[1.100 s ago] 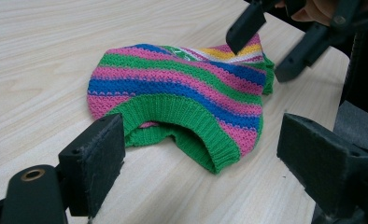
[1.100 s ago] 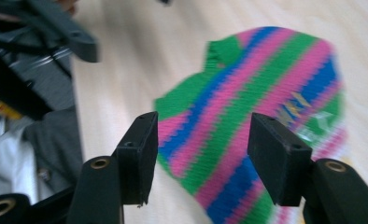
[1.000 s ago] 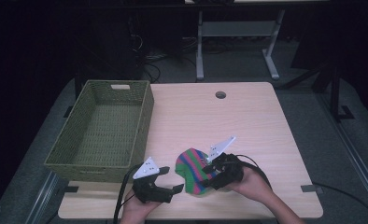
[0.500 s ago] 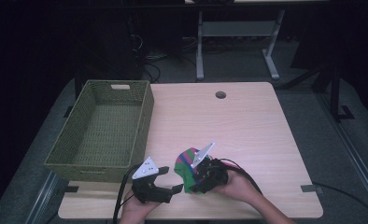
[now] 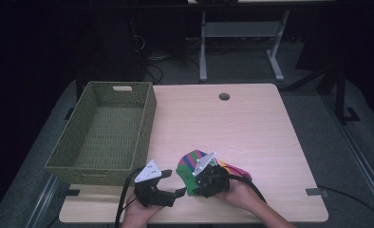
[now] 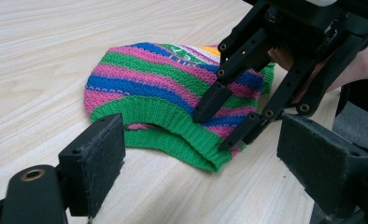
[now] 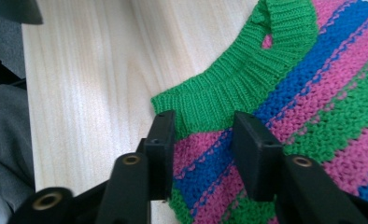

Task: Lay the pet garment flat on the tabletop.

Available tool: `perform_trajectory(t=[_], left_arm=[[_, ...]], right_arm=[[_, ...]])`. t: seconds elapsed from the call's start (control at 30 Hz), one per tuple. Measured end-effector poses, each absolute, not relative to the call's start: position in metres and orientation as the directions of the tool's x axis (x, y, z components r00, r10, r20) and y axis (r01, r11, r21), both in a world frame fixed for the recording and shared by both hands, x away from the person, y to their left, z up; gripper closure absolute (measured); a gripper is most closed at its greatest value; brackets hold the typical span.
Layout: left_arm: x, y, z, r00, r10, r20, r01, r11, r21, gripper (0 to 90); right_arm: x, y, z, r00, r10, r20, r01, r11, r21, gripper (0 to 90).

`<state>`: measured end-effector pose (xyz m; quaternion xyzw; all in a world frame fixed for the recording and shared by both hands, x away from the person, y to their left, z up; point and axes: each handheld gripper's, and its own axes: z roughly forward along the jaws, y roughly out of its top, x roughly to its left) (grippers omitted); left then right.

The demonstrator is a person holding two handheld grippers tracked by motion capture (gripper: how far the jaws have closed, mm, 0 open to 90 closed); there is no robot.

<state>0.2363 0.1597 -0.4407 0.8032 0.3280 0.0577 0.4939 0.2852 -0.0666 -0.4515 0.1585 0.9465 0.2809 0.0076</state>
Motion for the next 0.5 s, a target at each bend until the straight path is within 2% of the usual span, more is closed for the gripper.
perform_trajectory(t=[0.13,0.27,0.5], left_arm=[[0.2366,0.1600,-0.4410,0.777,0.584,-0.234,0.473,-0.297,0.830,14.9],[0.2364,0.1602,-0.4407,0.778,0.584,-0.232,0.471,-0.297,0.831,14.8],[0.2365,0.1615,-0.4402,0.778,0.585,-0.231,0.469,-0.295,0.832,14.8]], right_arm=[[0.2868,-0.0669,-0.4517,-0.947,0.311,0.083,0.306,0.786,0.538,71.3],[0.2867,-0.0669,-0.4518,-0.944,0.318,0.091,0.315,0.782,0.537,75.9],[0.2864,-0.0677,-0.4511,-0.941,0.325,0.097,0.323,0.773,0.546,78.1]])
